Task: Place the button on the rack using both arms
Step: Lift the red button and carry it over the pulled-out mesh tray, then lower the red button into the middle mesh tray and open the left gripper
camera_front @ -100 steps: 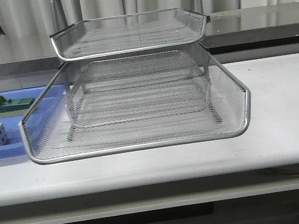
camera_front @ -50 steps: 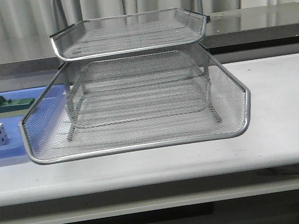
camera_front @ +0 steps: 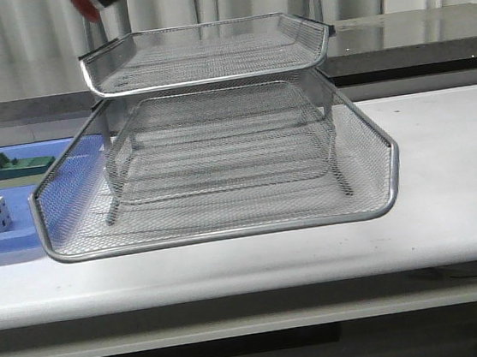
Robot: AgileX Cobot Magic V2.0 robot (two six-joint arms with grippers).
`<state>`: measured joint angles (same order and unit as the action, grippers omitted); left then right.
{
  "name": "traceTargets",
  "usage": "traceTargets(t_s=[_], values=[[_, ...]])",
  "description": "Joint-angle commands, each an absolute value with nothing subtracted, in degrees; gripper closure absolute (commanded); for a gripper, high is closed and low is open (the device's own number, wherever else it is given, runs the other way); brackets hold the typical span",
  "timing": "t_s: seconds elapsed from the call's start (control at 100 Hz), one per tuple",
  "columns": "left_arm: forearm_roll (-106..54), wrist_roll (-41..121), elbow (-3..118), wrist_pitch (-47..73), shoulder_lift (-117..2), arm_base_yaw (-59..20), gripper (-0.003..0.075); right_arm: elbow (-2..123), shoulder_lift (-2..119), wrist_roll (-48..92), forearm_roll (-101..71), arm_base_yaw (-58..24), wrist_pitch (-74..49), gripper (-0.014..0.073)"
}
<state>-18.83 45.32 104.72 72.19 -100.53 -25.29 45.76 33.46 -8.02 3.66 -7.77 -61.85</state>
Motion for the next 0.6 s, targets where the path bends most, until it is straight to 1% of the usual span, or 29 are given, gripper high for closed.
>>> traceTargets(t_s=[0.0,0.21,0.59], values=[[-20.8,44.8,105.9,72.6,-100.8,-28.2,0.0741,47.7,33.6,-7.6,4.3,-7.4,-59.1,0.0661],[-20.6,44.8,105.9,70.9,-107.2,-31.3,0.0741,47.7,33.6,-7.6,4.3,-7.4,-59.1,0.0661],[-18.1,44.8,105.9,70.6,-112.7,-31.3,0.0741,47.7,33.6,-7.6,4.3,-7.4,-59.1,0.0661]])
